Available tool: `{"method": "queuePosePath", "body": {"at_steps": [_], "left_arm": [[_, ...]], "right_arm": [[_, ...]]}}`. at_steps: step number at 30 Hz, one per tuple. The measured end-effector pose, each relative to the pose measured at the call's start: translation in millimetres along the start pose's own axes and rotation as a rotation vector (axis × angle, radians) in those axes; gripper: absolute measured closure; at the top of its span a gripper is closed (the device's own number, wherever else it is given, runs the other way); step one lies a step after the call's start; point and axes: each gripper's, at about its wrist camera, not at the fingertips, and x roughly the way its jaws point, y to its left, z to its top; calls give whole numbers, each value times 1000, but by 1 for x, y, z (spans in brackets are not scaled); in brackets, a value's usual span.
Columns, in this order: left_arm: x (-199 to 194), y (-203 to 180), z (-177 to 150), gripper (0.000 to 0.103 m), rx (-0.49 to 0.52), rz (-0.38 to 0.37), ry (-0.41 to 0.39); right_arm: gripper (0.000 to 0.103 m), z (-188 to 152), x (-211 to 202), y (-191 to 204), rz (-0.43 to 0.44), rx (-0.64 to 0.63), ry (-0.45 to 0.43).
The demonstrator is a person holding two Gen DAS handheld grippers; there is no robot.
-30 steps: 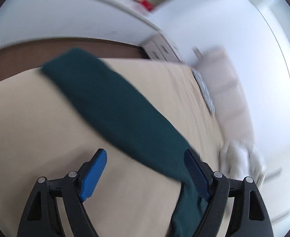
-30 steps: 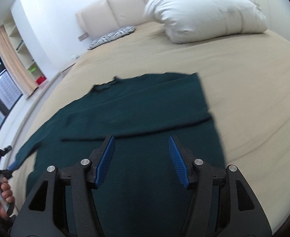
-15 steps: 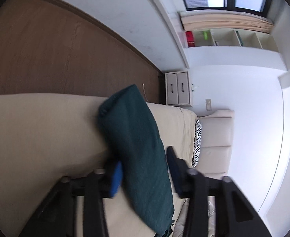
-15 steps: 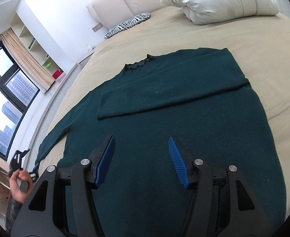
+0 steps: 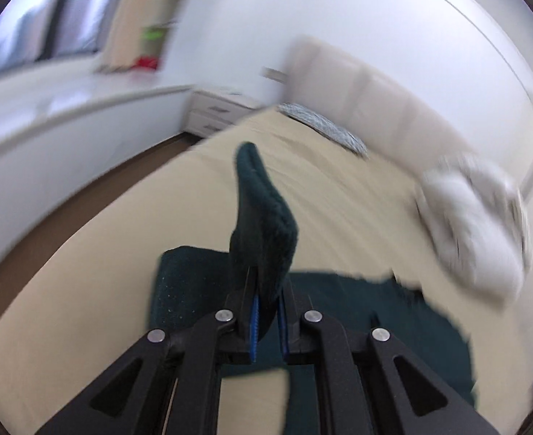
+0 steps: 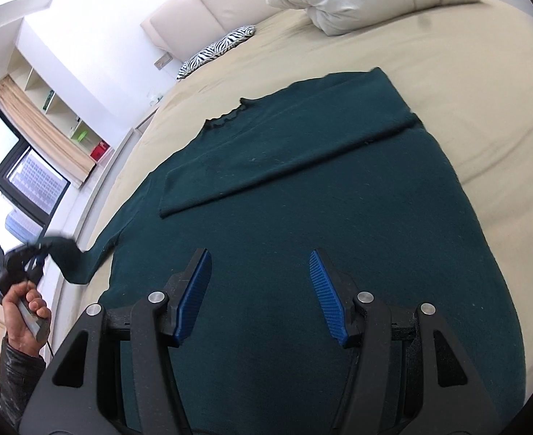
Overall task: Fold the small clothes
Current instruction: 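Lay the held sleeve across the sweater body and open the left gripper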
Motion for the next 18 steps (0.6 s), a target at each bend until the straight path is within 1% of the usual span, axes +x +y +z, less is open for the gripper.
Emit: {"method": "queuePosePath", "body": {"at_steps": [1, 2, 4, 6, 7, 9, 10, 12, 13, 14, 15, 16, 17, 18], "left_arm": [[7, -36, -12, 94, 104, -5, 17], [12, -58, -20, 94, 161, -13, 28], [28, -115, -48, 94, 311, -40, 62], [38, -154, -76, 94, 437, -35, 70], [43, -165, -87, 93, 489, -25, 73], [54, -175, -106, 90, 564, -3, 88], [58, -177, -112, 88, 580, 4, 106], [71, -168, -115, 88, 560, -4, 157], [73, -164, -117, 80, 549, -6, 172], [70, -158, -124, 65, 544, -4, 187], [72, -152, -127, 57, 541, -4, 212], [68, -146, -131, 46, 539, -13, 219], [57, -153, -146, 39, 539, -20, 218], [50, -148, -147, 36, 531, -26, 216]], "right_arm": [[48, 0, -1, -5, -2, 8, -4], [48, 0, -2, -10, -5, 17, -6], [48, 0, -5, -19, -7, 37, -12], [48, 1, -7, -28, -10, 54, -19], [48, 1, -8, -33, -11, 64, -20], [48, 3, -9, -40, -14, 77, -18], [48, 5, -8, -44, -16, 82, -14], [48, 9, -3, -47, -18, 90, 0], [48, 13, 2, -48, -15, 95, 13], [48, 16, 7, -47, -5, 98, 28], [48, 20, 13, -44, 6, 99, 41], [46, 24, 20, -41, 21, 98, 55], [39, 27, 26, -36, 33, 96, 66], [36, 32, 33, -30, 52, 95, 76]]}}
